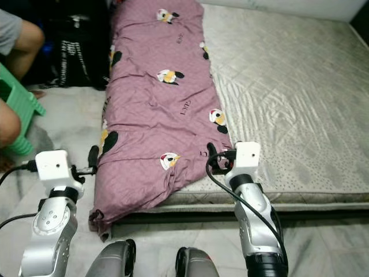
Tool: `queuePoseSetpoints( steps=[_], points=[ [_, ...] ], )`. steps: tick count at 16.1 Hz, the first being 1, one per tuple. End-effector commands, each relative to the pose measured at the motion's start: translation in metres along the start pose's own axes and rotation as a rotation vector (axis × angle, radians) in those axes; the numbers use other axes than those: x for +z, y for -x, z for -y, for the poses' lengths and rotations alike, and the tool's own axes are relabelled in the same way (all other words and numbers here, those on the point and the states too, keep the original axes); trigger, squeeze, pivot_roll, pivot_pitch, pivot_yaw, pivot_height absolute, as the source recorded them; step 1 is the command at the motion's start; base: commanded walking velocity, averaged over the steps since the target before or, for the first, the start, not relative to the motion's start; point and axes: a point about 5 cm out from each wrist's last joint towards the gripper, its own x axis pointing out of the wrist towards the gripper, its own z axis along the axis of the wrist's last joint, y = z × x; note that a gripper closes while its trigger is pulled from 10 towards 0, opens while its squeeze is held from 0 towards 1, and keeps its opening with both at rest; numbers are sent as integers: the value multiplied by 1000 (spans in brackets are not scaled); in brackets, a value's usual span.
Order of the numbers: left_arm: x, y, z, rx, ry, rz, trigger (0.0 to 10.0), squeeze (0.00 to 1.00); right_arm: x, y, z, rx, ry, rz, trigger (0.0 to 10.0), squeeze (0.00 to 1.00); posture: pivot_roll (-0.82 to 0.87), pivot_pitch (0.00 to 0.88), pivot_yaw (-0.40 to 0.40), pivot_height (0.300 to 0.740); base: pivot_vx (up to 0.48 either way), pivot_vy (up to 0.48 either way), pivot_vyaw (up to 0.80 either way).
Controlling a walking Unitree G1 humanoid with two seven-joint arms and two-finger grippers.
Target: Clean up the room
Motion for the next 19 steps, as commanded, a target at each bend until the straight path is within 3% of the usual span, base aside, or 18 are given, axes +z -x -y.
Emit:
queuePoseSetpoints(
  steps=[1, 14, 19],
  points=[
    [2, 2, 2, -9, -2, -3, 10000, 0, -1, 4, 8, -32, -8, -8, 10000, 0, 18, 184, -113, 740, 0, 0, 0],
    [1, 1, 7, -47, 5, -7, 10000, 0, 1, 5, 6, -16, -17, 1, 10000, 0, 17, 178, -116, 740, 0, 0, 0],
    [6, -1, 6, -29, 5, 15, 10000, 0, 3, 3, 5, -16, -19, 4, 10000, 0, 16, 188, -118, 681, 0, 0, 0]
  ],
)
